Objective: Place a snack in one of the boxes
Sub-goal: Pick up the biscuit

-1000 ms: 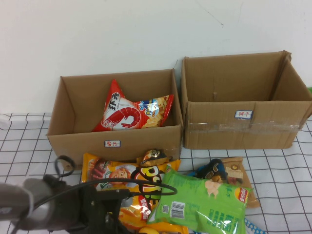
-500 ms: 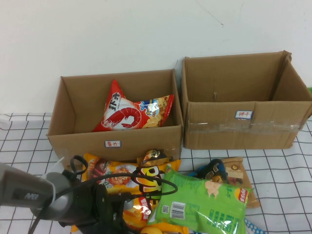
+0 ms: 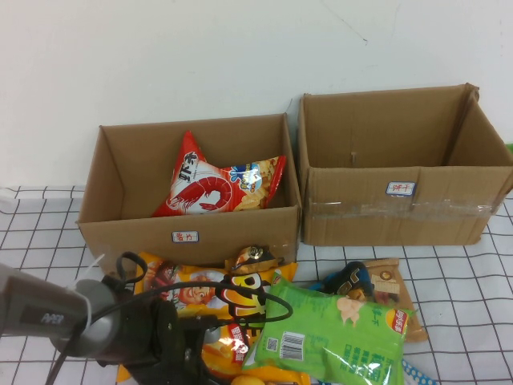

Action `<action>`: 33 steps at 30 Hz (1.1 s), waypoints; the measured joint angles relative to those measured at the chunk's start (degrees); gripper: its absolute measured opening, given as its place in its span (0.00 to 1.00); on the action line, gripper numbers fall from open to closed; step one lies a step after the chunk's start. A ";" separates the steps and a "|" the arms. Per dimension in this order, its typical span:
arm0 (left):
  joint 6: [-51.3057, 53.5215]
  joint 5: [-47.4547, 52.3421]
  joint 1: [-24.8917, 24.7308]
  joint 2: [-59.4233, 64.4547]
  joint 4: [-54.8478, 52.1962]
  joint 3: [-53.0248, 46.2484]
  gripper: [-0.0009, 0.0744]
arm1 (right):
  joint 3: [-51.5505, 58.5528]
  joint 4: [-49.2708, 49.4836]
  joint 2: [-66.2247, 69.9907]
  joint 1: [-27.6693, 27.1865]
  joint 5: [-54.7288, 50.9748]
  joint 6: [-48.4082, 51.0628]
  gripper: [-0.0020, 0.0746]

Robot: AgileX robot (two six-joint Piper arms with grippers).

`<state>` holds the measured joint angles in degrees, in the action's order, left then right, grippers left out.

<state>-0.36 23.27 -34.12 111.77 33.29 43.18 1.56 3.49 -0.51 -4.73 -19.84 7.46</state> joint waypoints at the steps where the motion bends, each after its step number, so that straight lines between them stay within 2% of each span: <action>1: 0.36 0.16 0.00 0.00 -0.13 0.00 0.51 | 0.00 0.00 0.00 0.00 0.00 0.00 0.03; 7: 2.54 2.03 0.00 -1.35 -2.00 0.00 0.49 | 0.00 0.00 0.00 0.00 0.00 0.00 0.02; 10: 3.28 3.85 0.00 -4.25 -3.61 -0.14 0.20 | 0.00 0.00 0.00 0.00 0.00 0.00 0.02; 14: 4.55 5.42 0.00 -10.25 -4.56 -0.23 0.06 | 0.00 0.00 0.00 0.00 0.00 0.00 0.03; 22: 4.79 5.01 0.00 -20.81 -5.20 -0.70 0.02 | 0.00 0.00 0.00 0.00 0.00 0.00 0.03; 33: 6.47 9.44 0.00 -22.57 -7.44 2.90 0.01 | 0.00 0.00 0.00 0.00 0.00 0.00 0.03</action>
<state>6.11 32.72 -34.12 89.21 25.85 46.07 1.56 3.49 -0.51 -4.73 -19.84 7.46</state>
